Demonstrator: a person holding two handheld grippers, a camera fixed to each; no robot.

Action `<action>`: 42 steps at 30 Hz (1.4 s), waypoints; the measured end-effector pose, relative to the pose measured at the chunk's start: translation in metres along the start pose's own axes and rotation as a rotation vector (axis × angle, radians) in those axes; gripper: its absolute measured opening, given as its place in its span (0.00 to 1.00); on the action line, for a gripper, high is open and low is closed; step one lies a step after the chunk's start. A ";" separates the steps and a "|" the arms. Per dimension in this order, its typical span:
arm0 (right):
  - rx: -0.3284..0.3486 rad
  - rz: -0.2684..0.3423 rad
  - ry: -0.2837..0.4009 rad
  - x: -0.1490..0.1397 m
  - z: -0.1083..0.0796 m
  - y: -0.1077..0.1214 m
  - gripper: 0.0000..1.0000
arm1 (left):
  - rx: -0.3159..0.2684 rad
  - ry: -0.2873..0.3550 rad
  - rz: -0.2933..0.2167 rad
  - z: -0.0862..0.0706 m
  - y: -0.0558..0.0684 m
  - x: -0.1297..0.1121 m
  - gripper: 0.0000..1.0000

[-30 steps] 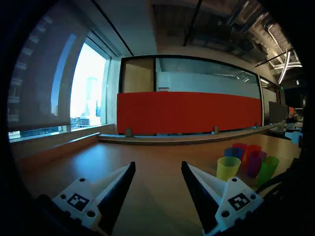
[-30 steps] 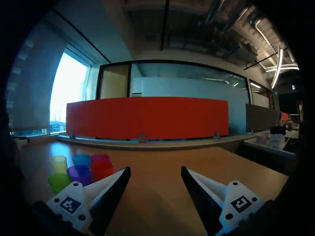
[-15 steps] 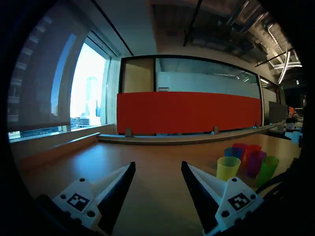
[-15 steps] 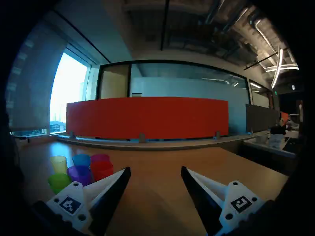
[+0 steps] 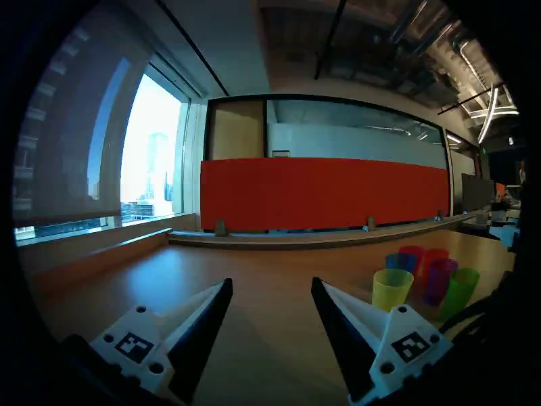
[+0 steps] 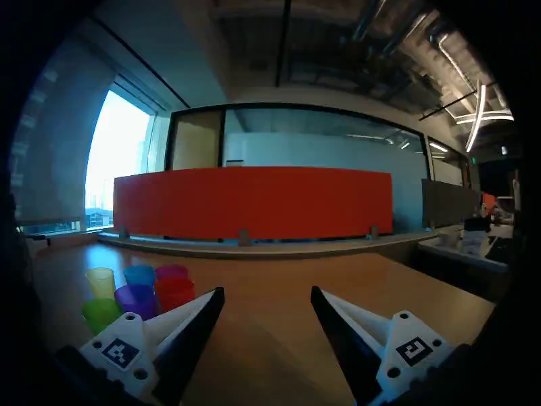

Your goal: Pour water

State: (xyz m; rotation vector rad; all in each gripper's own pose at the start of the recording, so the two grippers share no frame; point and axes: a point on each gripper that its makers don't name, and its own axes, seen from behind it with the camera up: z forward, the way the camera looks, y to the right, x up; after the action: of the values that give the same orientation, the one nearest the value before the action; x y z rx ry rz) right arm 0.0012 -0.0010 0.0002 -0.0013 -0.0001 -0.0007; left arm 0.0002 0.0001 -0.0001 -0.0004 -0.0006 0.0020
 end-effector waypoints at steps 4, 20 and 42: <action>0.000 0.000 0.000 0.000 0.000 0.000 0.99 | -0.002 0.000 -0.001 0.000 0.000 0.001 0.86; 0.018 0.002 -0.023 0.034 -0.001 0.000 0.99 | -0.026 -0.019 0.022 0.010 -0.002 0.032 0.86; 0.075 -0.079 -0.071 0.133 0.018 -0.022 0.99 | -0.134 -0.036 -0.033 0.039 0.012 0.136 0.86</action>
State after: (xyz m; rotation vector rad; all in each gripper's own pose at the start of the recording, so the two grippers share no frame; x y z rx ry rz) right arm 0.1337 -0.0228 0.0187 0.0741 -0.0715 -0.0795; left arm 0.1366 0.0119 0.0392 -0.1345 -0.0367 -0.0312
